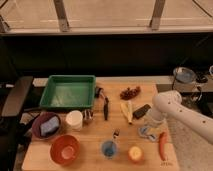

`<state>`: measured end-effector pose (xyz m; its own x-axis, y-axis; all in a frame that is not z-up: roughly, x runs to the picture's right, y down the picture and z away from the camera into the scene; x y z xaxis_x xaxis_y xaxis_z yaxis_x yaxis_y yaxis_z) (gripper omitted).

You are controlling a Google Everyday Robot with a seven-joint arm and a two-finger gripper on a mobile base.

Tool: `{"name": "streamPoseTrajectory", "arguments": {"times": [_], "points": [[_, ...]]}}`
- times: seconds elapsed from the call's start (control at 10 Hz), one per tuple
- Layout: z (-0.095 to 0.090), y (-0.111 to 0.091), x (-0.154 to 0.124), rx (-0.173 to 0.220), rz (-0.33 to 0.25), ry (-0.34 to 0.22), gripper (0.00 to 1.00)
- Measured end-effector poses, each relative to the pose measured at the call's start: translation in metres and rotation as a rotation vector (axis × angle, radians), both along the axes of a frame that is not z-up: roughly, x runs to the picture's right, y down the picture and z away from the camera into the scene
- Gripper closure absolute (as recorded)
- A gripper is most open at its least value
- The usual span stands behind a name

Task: Place towel in paper cup

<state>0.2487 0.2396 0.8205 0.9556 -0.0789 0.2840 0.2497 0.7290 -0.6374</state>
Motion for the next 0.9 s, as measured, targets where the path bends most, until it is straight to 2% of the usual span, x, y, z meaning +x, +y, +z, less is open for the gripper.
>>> {"name": "streamPoseTrajectory", "arguments": {"times": [0.2, 0.3, 0.5, 0.7, 0.9], "points": [[-0.012, -0.012, 0.0, 0.035, -0.009, 0.008, 0.96], [-0.018, -0.019, 0.0, 0.054, -0.013, 0.013, 0.99], [-0.039, -0.051, 0.0, 0.108, -0.03, 0.026, 1.0], [-0.062, -0.096, -0.008, 0.161, -0.054, 0.009, 1.0], [-0.08, -0.142, -0.032, 0.216, -0.083, -0.042, 1.0]]}}
